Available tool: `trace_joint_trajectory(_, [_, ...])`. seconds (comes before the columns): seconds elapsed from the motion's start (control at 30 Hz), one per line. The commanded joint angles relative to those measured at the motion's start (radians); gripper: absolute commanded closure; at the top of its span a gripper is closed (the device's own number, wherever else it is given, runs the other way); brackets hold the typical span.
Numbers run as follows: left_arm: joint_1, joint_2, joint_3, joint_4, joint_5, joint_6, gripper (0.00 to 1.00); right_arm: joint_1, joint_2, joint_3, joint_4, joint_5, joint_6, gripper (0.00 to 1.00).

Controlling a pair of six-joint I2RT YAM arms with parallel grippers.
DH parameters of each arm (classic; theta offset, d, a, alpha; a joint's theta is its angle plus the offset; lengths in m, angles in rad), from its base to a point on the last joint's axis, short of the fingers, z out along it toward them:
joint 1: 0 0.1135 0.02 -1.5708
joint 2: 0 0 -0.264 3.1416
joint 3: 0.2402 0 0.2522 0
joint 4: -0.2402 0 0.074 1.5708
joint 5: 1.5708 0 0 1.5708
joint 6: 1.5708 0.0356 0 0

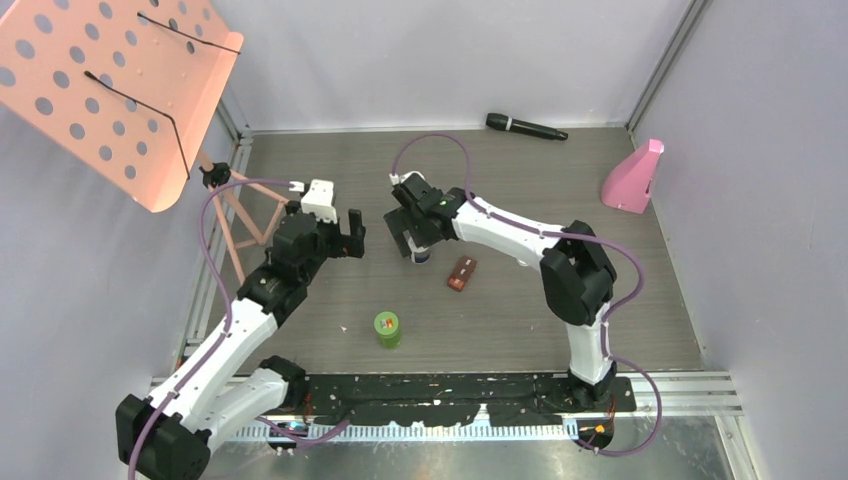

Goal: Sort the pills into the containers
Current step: Place the pill bottle at the center of the board, then pick up the pill container at the center of the board.

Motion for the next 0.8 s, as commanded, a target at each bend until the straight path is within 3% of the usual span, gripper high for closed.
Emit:
trace_joint_trajectory(0.0, [0.014,0.039,0.118,-0.105,0.086,0.003,0.01,-0.02,-0.185,-0.004,-0.032,-0.028,0.06,0.0])
trace_joint_trajectory(0.13, [0.015,0.041,0.116,-0.095,0.129,-0.01,0.01,-0.067,-0.343,-0.161,-0.03,0.046,0.223,0.04])
trace_joint_trajectory(0.3, [0.013,0.067,0.133,-0.13,0.23,-0.05,0.03,-0.129,-0.404,-0.285,-0.071,0.119,0.469,0.06])
trace_joint_trajectory(0.47, [0.013,0.066,0.105,-0.103,0.326,-0.108,0.05,-0.139,-0.266,-0.196,-0.243,0.101,0.597,0.08])
trace_joint_trajectory(0.63, [0.013,0.073,0.065,-0.068,0.392,-0.164,0.07,-0.14,-0.154,-0.174,-0.247,0.055,0.713,0.11])
trace_joint_trajectory(0.77, [0.013,0.065,0.047,-0.061,0.423,-0.188,0.09,-0.142,-0.109,-0.199,-0.23,0.102,0.781,0.11])
